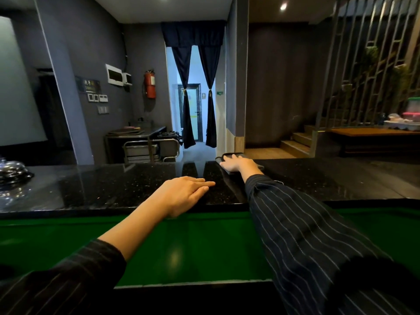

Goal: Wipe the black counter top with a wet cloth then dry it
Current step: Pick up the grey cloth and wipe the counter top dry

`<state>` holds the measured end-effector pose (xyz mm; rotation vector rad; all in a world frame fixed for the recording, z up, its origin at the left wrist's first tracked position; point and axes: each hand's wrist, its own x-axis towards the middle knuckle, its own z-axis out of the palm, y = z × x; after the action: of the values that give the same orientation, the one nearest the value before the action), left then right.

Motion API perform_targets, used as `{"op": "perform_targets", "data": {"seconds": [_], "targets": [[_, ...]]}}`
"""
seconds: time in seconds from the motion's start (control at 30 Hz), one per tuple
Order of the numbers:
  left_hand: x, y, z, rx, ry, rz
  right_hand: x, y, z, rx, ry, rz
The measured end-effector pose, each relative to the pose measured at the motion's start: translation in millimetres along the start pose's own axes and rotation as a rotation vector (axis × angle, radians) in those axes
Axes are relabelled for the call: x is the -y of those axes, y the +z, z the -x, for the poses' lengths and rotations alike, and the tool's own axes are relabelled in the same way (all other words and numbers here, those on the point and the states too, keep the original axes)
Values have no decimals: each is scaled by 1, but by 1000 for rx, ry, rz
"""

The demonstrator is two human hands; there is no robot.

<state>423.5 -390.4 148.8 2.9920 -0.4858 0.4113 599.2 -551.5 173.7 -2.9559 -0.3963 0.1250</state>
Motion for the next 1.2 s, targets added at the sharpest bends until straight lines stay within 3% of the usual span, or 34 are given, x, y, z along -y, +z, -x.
{"op": "perform_targets", "data": {"seconds": [0.2,0.33,0.5,0.7,1.03,1.2], "targets": [[-2,-3,2,0,13,23,23,8,41,45,-211,49],[-4,-2,4,27,6,38,-3,8,67,81,-273,14],[-1,3,5,7,-10,42,-49,2,68,52,-97,-37],[3,3,1,-29,28,47,-28,7,65,-36,86,-4],[-1,0,6,41,6,76,-23,10,139,44,-122,-19],[0,1,9,43,-11,107,-58,6,144,20,42,-36]]}}
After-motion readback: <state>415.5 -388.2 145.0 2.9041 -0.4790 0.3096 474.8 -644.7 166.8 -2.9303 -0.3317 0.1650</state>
